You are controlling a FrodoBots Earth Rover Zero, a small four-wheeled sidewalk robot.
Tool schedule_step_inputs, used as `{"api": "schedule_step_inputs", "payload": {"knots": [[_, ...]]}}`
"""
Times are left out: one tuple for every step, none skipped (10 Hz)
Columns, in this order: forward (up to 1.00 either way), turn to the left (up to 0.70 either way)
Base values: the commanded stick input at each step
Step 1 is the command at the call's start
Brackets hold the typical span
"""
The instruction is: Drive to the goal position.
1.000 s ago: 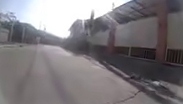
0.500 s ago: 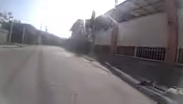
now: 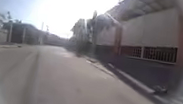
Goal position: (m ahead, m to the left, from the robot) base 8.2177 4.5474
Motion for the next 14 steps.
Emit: {"api": "schedule_step_inputs", "payload": {"knots": [[1.0,0.34],[1.0,0.22],[1.0,0.02],[1.0,0.0],[1.0,0.0],[1.0,0.0],[1.0,0.0],[1.0,0.0],[1.0,0.0],[1.0,0.0],[1.0,0.0],[1.0,0.0],[1.0,0.0],[1.0,0.14]]}}
